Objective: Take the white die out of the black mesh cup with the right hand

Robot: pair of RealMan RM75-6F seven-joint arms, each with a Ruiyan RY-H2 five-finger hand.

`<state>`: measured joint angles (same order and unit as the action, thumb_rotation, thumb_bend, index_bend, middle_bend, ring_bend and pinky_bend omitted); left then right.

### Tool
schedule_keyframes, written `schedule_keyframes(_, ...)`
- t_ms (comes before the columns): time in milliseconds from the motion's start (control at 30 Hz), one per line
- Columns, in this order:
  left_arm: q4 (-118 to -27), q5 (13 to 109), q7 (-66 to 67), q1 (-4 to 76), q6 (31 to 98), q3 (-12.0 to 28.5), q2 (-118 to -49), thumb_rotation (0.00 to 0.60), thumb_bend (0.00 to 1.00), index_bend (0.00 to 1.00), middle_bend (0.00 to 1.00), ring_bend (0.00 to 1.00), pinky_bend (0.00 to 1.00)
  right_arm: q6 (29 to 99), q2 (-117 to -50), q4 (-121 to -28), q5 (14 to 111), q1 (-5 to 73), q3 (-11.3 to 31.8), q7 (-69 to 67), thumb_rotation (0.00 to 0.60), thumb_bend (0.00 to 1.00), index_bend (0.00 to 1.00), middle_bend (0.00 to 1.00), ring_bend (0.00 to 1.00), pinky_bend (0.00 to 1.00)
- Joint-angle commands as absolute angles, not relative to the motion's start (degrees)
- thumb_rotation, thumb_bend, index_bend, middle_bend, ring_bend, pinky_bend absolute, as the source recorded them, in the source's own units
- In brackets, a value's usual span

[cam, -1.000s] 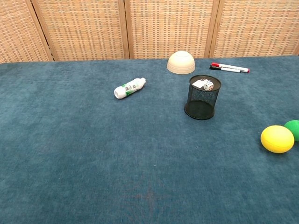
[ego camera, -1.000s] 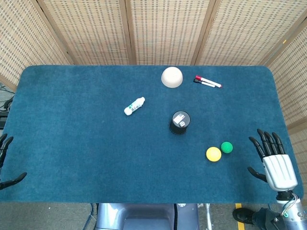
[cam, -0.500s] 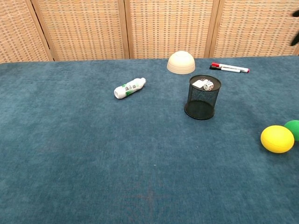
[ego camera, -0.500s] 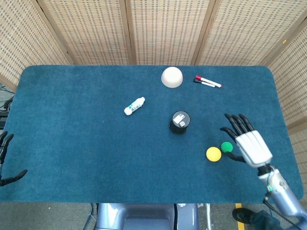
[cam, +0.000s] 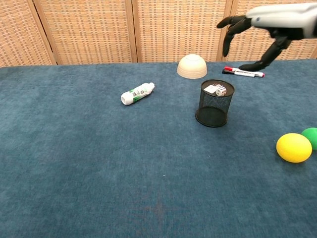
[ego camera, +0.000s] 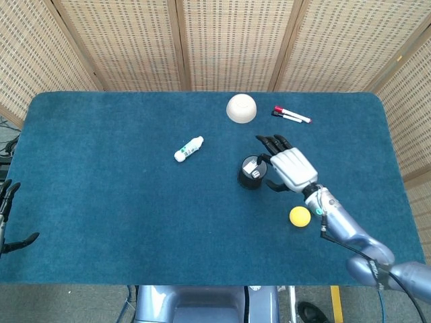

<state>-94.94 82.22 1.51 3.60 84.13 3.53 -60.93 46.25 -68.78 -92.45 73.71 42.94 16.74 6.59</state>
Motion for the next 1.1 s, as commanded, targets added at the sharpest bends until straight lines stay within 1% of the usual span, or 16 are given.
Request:
schedule_keyframes(33, -94.97, 81.98, 1.58, 3.73, 83.87, 3.58, -60.91, 0.6, 0.0, 0.0, 0.0, 0.0, 0.0, 44.87, -73.01, -89.65, 69.56, 45.59, 16.72, 11.33, 0.6, 0.39, 0.36, 0.0, 0.0, 0.0)
schedule_keyframes(167, -95.0, 81.99, 1.29, 3.76, 83.78, 3.49, -60.76, 0.6, 0.0, 0.0, 0.0, 0.0, 0.0, 43.9, -77.06, -86.95, 64.36, 48.14, 15.71, 16.56, 0.6, 0.39, 0.36, 0.0, 0.0, 0.0)
schedule_keyframes(333, -94.91, 81.9, 0.78, 3.79, 83.73, 3.5, -60.57, 0.6, 0.0, 0.0, 0.0, 0.0, 0.0, 44.85, -79.02, -85.65, 61.13, 49.53, 14.67, 20.6, 0.6, 0.39, 0.36, 0.0, 0.0, 0.0)
schedule_keyframes(700, -94.78, 81.97, 0.28, 3.74, 83.85, 3.37, -60.46, 0.6, 0.0, 0.0, 0.0, 0.0, 0.0, 47.11, -80.4, -82.63, 60.53, 50.59, 12.26, 25.0, 0.6, 0.39, 0.36, 0.0, 0.0, 0.0)
schedule_keyframes(1100, -94.94, 81.81, 0.86, 3.9, 83.62, 3.28, -60.64, 0.6, 0.0, 0.0, 0.0, 0.0, 0.0, 47.1, -80.37, -81.41, 60.89, 50.68, 11.04, 24.13, 0.6, 0.39, 0.39, 0.0, 0.0, 0.0)
